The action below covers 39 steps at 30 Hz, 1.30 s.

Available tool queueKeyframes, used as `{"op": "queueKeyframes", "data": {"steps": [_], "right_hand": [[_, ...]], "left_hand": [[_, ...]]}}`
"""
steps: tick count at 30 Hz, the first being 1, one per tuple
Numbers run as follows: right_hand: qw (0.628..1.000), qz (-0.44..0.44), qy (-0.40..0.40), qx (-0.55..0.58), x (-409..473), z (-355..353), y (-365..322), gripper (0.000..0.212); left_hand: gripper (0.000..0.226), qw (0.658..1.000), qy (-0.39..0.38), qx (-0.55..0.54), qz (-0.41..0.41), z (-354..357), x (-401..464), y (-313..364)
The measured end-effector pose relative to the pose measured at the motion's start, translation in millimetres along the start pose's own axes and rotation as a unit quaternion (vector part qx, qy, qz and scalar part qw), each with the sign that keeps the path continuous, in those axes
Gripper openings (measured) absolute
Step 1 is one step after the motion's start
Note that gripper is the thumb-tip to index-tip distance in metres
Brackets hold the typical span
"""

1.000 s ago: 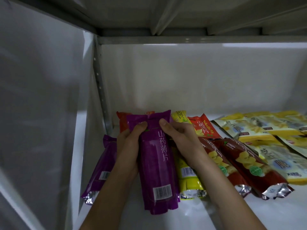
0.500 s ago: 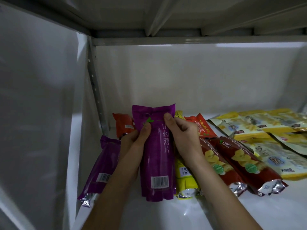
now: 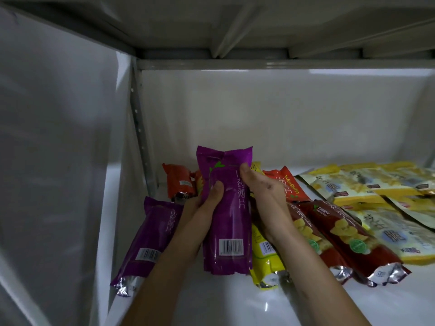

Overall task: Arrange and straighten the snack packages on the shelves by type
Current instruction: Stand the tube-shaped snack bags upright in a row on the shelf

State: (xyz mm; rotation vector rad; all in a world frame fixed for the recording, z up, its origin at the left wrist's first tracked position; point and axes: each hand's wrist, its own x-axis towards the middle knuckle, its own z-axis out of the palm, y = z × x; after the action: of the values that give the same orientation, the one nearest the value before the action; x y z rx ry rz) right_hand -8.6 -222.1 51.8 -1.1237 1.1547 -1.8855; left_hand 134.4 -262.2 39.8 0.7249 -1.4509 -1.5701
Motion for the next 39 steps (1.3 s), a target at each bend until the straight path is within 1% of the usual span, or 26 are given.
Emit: {"op": "queueKeyframes", "data": {"steps": [2,3,4,6,8,11,13,14,15,16,18,22,24,28,30,33,36,39], "right_hand": [[1.0,0.007,0.001,0.017,1.3,-2.6,0.9,0.04],[1.0,0.01,0.005,0.025,1.1,-3.4,0.4,0.031],[0.999,0.005,0.012,0.032,1.5,-4.7,1.0,0.028],[0.998,-0.008,0.028,0.047,1.8,-5.3,2.5,0.026],[0.997,-0.022,0.052,0.059,2.2,-3.9,2.8,0.025],[0.996,-0.035,0.061,0.054,4.0,-2.8,3.2,0.031],[0.998,-0.029,0.045,0.045,5.4,-2.1,3.8,0.045],[0.998,-0.024,0.039,0.038,6.4,-2.3,4.4,0.051],[0.999,-0.017,0.029,0.03,6.7,-2.3,4.8,0.053],[1.0,-0.014,0.015,0.02,7.0,-2.0,5.8,0.048],[1.0,-0.023,0.003,0.003,5.4,-1.3,7.3,0.03],[0.998,-0.055,0.034,-0.001,4.0,-4.5,7.4,0.013],[0.997,-0.062,0.045,0.015,4.7,-6.4,5.2,0.014],[0.998,-0.062,0.029,0.01,6.5,-5.2,4.1,0.013],[0.998,-0.057,0.015,-0.004,6.7,-3.9,7.9,0.016],[0.999,-0.034,-0.001,-0.015,5.6,-3.3,11.0,0.018],[0.996,-0.067,0.024,-0.052,7.6,-5.7,12.7,0.015],[0.994,-0.083,0.057,-0.054,7.2,-5.7,11.8,0.039]], "left_hand": [[0.05,1.0,-0.007,0.011,-0.001,0.8,0.4,-1.1],[0.056,1.0,-0.016,0.011,-0.009,1.1,0.7,-1.7],[0.062,0.999,-0.025,0.01,-0.02,1.4,0.6,-1.1],[0.072,0.998,-0.041,0.016,-0.036,-0.2,1.7,-1.8],[0.074,0.998,-0.041,0.039,-0.04,-2.3,2.2,-3.0],[0.059,0.998,-0.025,0.053,-0.028,-2.5,1.4,-3.6],[0.047,0.999,0.001,0.046,-0.01,-1.7,1.7,-4.2],[0.045,0.999,0.019,0.041,-0.004,-1.8,2.1,-4.1],[0.047,0.999,0.035,0.036,0.0,-3.0,3.4,-4.8],[0.049,0.998,0.045,0.033,0.002,-4.5,4.4,-5.3],[0.054,0.998,0.051,0.038,0.006,-6.4,5.2,-6.7],[0.063,0.999,0.021,0.041,0.004,-4.1,6.4,-8.0],[0.065,0.999,0.026,0.039,0.01,-5.3,8.4,-8.8],[0.048,0.996,0.064,0.045,0.033,-9.3,9.8,-10.7],[0.045,0.995,0.082,0.048,0.044,-9.0,9.1,-11.7],[0.048,0.993,0.09,0.041,0.062,-9.5,9.4,-12.1],[0.055,0.996,0.06,0.027,0.06,-8.3,11.6,-14.4],[0.06,0.998,0.032,0.012,0.05,-7.2,12.7,-16.6]]}}
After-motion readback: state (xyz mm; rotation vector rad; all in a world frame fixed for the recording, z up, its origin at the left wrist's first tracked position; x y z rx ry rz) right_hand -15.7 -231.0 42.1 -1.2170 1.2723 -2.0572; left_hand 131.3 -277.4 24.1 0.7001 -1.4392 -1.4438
